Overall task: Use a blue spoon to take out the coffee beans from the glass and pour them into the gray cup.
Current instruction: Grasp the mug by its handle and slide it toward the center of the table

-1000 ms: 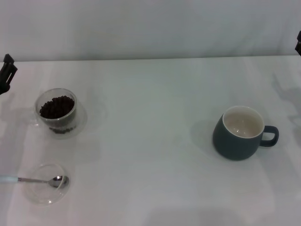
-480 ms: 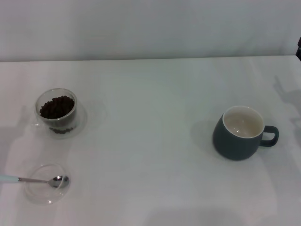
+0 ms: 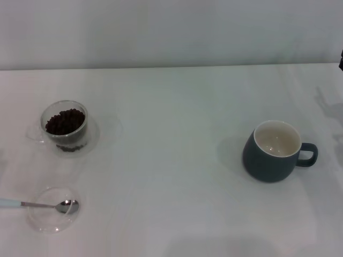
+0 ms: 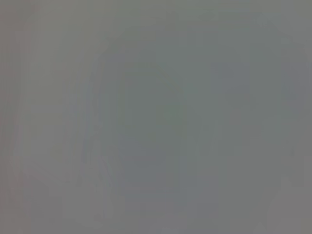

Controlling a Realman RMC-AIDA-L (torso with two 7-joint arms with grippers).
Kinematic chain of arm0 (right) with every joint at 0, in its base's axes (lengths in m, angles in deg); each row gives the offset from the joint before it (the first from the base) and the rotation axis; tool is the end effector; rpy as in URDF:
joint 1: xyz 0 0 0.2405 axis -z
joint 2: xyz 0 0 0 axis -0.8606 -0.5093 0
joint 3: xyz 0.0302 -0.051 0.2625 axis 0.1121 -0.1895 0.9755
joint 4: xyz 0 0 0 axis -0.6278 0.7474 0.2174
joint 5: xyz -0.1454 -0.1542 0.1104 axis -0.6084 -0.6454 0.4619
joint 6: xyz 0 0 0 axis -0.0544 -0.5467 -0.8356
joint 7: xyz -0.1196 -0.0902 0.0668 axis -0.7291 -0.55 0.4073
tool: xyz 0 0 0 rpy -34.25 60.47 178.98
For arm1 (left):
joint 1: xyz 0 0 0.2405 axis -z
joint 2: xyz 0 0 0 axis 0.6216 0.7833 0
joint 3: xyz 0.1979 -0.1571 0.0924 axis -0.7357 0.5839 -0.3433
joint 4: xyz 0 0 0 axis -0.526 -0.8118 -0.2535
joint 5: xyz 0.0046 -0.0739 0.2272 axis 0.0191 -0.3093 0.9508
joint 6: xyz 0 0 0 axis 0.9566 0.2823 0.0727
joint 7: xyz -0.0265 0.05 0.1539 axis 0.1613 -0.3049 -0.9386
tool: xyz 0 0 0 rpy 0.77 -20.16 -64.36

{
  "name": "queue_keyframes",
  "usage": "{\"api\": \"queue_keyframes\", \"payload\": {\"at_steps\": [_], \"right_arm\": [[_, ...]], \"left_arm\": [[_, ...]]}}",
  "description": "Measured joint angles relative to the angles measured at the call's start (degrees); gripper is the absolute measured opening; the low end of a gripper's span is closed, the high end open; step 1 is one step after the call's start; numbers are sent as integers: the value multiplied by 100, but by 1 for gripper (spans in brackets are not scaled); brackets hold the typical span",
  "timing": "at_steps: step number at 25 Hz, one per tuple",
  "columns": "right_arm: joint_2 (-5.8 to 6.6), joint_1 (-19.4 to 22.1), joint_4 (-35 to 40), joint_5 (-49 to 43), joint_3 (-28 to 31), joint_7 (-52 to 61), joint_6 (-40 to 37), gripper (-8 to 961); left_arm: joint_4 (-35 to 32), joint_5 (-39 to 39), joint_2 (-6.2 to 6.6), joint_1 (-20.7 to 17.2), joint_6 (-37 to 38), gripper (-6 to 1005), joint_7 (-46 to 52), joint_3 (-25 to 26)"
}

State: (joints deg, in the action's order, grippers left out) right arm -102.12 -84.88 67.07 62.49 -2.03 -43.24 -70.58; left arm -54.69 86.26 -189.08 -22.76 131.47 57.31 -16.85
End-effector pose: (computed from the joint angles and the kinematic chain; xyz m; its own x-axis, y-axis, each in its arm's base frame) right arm 0.4011 0.3898 0.0375 0.8294 0.0300 -0.5578 -0.5585 0.0249 -0.8291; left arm -0.3931 0.2673 0.0146 0.1418 -0.2303 0.9627 0.9734 -0.1447 -0.1779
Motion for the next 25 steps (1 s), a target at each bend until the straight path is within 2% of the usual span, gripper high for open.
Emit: {"api": "queue_keyframes", "payload": {"at_steps": [9, 14, 15, 20, 25], "right_arm": [[-30, 93, 0, 192, -10, -12, 149, 869], [-49, 310, 1, 175, -199, 237, -367, 869], [-49, 391, 10, 175, -254, 369, -503, 869], [-38, 969, 29, 165, -556, 891, -1386, 869], [-6, 1575, 10, 162, -1340, 1343, -2010, 868]], "left_arm": [[-641, 198, 10, -822, 314, 871, 526, -2], [-1045, 188, 38, -1205, 329, 872, 598, 12], [-1257, 168, 47, -1358, 322, 872, 659, 33], [-1539, 157, 88, -1486, 289, 872, 642, 52], [-1626, 150, 178, -1490, 206, 872, 614, 56]]}}
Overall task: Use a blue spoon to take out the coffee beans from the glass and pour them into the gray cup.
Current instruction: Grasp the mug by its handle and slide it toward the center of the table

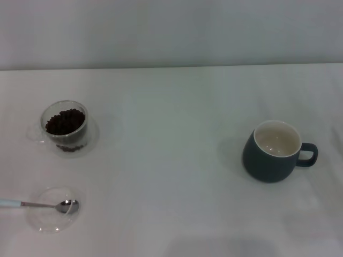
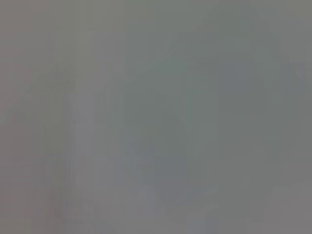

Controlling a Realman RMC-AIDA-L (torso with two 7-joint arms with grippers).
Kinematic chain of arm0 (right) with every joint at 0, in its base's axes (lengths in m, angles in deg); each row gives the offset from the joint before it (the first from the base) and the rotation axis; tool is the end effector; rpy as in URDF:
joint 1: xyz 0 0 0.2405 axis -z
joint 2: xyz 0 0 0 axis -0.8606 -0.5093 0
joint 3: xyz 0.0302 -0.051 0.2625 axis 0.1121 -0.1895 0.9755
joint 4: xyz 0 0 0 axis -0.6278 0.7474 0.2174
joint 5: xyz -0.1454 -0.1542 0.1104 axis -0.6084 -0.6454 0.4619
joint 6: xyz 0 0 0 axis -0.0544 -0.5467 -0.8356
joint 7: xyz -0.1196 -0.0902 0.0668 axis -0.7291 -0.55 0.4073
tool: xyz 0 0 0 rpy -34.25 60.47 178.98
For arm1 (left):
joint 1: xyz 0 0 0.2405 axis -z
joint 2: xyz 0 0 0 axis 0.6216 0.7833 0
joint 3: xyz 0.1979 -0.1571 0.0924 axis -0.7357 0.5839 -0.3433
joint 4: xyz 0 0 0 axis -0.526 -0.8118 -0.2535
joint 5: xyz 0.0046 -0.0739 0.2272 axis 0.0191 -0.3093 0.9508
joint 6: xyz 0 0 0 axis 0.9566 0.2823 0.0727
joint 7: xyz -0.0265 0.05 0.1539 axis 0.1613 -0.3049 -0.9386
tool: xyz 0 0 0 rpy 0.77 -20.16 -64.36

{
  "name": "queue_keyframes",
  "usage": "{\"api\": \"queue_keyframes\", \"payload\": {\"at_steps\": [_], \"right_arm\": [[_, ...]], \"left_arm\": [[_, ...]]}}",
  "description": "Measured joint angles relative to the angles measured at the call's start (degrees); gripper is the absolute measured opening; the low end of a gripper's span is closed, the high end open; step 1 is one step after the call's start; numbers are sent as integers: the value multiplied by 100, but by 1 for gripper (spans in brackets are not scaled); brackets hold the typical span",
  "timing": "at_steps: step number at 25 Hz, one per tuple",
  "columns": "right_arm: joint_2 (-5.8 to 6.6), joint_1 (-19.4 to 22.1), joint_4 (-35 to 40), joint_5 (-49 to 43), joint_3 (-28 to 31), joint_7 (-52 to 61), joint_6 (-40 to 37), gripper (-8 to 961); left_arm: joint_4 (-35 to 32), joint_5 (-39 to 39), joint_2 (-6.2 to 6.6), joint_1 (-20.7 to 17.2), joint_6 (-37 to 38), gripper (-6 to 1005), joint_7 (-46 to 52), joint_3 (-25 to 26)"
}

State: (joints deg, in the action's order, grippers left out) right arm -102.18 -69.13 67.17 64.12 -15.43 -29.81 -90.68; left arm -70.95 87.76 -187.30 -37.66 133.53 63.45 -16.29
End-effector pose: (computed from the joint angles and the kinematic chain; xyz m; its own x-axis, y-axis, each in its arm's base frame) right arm 0.4231 0.2704 0.0269 0.7030 0.1089 -0.7028 -0.6977 -0.0859 -0.7112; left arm -0.4396 0.1893 0.0913 0.3111 -0.3028 0.9008 0.9369 -0.0614 -0.3442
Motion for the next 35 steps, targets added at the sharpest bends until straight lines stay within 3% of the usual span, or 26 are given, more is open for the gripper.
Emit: {"api": "queue_keyframes", "payload": {"at_steps": [5, 12, 21, 35], "right_arm": [[-16, 412, -317, 0, -583, 336, -504, 868], [-29, 424, -571, 1, -1214, 450, -676, 869], [-43, 294, -94, 1, -1828, 401, 263, 868], [-48, 166, 231, 49, -1877, 63, 1300, 860]], "left_arm": [[-143, -15, 36, 63, -103, 872, -140, 8], [-278, -17, -8, 214, -171, 871, -382, 6], [-260, -17, -48, 297, -217, 871, -563, 4], [-246, -104, -74, 253, -217, 871, -731, 5]]}}
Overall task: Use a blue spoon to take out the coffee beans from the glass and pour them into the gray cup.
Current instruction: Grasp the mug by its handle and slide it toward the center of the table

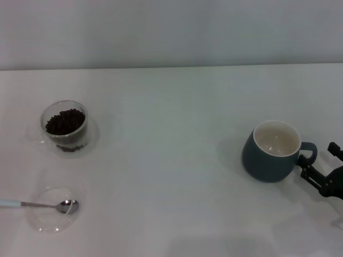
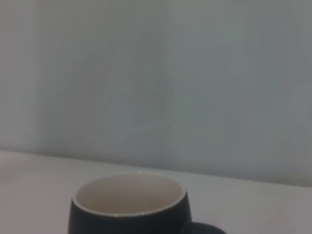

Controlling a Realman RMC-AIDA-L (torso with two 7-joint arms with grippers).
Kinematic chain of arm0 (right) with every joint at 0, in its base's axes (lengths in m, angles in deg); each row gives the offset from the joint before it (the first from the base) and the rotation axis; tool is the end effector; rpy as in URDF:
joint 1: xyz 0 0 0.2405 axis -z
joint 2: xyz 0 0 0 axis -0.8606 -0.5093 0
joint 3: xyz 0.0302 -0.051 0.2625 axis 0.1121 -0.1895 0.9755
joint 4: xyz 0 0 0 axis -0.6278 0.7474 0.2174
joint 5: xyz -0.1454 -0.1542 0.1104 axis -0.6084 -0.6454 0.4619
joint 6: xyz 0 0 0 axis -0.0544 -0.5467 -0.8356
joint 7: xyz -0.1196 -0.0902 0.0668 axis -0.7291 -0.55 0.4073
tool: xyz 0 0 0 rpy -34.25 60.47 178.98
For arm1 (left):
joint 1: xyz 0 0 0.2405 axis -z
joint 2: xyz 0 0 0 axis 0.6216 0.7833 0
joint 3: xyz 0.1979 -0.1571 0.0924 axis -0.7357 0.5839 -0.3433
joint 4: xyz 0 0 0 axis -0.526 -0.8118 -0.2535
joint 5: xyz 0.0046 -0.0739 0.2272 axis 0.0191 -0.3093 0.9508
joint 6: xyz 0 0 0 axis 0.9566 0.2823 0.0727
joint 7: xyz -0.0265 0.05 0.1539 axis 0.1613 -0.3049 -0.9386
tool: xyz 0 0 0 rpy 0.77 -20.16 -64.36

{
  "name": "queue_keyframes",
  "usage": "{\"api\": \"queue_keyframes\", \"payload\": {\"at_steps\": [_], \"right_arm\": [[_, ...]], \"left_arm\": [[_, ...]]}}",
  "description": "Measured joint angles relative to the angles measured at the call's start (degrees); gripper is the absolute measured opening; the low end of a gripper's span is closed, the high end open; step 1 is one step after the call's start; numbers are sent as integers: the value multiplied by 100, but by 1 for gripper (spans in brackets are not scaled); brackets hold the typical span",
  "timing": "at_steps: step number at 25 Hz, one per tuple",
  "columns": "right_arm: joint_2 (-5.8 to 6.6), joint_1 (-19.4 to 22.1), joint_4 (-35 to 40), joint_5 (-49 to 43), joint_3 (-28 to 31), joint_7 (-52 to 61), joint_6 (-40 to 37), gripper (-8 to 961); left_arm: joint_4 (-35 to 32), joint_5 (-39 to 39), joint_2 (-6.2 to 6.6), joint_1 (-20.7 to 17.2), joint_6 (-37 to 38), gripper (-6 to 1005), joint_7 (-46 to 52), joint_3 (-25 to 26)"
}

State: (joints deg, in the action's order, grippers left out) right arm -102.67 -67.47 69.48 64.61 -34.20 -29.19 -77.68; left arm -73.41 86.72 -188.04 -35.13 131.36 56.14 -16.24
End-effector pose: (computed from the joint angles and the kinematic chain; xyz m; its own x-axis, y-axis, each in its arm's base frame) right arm 0.4278 0.2529 -0.0485 0.7390 -0.1876 -0.6471 -0.6704 -0.3007 -0.6784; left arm -0.4325 0.2135 0.0964 0.4306 -0.3333 0.8387 0.8833 -0.0352 -0.4674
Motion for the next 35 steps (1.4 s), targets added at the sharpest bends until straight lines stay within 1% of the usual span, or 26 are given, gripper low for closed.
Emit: {"api": "queue_keyframes", "payload": {"at_steps": [6, 13, 18, 29, 35], "right_arm": [[-9, -3, 93, 12, 15, -82, 220, 810], [-11, 1, 119, 24, 34, -160, 255, 750], [-11, 1, 126, 118, 48, -163, 320, 590], [-11, -21, 144, 196, 50, -134, 396, 585], [-10, -60, 261, 198, 25, -140, 588, 569]], "left_arm": [[5, 0, 0, 23, -1, 871, -3, 0], [13, 6, -7, -12, -7, 872, -3, 0], [14, 11, -23, -21, -7, 872, -4, 0], [14, 27, -27, 25, -7, 871, -3, 0], [4, 28, -26, 37, -6, 871, -3, 0]]}}
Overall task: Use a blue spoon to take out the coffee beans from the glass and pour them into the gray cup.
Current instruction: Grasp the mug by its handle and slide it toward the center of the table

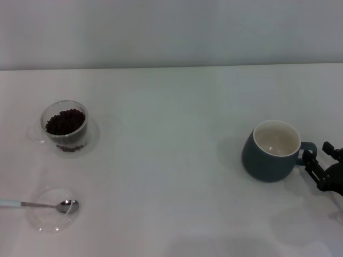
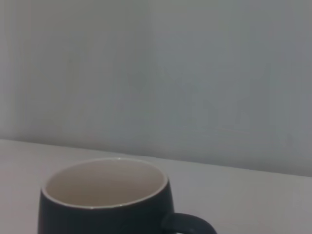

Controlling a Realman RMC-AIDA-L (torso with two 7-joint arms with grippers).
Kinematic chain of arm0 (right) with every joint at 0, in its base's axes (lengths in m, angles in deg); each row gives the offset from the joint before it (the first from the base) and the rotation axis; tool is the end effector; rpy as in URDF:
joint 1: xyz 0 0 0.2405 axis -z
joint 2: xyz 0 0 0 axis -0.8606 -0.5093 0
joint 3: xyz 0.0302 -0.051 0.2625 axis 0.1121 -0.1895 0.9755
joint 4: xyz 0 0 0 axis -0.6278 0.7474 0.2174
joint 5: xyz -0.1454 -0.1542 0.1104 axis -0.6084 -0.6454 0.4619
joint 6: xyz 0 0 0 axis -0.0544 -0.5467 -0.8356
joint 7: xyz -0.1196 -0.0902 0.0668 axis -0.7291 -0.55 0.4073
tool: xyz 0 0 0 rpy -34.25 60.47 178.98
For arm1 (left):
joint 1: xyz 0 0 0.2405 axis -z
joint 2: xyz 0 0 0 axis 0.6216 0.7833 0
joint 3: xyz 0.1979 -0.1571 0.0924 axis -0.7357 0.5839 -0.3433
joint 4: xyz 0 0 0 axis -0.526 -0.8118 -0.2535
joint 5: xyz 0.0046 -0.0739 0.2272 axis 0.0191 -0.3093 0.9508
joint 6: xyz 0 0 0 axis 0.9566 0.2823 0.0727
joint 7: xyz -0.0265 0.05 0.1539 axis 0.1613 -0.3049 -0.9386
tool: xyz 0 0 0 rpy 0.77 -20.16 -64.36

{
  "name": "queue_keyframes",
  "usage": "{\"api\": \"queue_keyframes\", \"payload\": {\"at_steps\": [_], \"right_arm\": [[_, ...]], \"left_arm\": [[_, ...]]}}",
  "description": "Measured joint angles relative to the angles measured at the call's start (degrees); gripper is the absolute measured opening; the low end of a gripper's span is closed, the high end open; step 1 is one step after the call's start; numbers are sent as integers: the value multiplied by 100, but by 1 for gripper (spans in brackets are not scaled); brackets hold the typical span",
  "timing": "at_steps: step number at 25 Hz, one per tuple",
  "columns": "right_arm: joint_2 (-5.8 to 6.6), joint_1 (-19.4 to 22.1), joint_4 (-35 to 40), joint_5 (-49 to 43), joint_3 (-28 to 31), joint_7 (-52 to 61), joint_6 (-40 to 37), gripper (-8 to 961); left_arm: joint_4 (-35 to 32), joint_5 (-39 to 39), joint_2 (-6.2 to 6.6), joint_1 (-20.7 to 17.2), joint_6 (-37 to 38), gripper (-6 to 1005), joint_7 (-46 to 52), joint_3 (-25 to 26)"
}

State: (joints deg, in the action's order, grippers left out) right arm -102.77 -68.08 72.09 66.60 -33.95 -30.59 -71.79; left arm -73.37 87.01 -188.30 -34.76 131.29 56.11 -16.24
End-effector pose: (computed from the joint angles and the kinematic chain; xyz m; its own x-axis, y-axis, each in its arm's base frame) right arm 0.4302 0.2673 -0.0514 0.7432 -0.2208 -0.6315 -0.6689 -0.2621 -0.6956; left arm -0.4304 0.2164 0.0934 0.4252 -0.3313 0.8423 0.8849 -0.0432 -0.4638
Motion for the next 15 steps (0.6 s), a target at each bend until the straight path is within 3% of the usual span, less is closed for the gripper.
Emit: {"api": "queue_keyframes", "payload": {"at_steps": [5, 13, 15], "right_arm": [[0, -21, 17, -19, -20, -25, 62, 556], [1, -28, 17, -61, -75, -106, 38, 214], [1, -28, 18, -63, -118, -107, 38, 198]], "left_arm": [[0, 22, 0, 3, 0, 872, -24, -20], [16, 20, -15, 1, 0, 872, -128, 0], [17, 19, -16, 1, 0, 872, -129, 0]]}}
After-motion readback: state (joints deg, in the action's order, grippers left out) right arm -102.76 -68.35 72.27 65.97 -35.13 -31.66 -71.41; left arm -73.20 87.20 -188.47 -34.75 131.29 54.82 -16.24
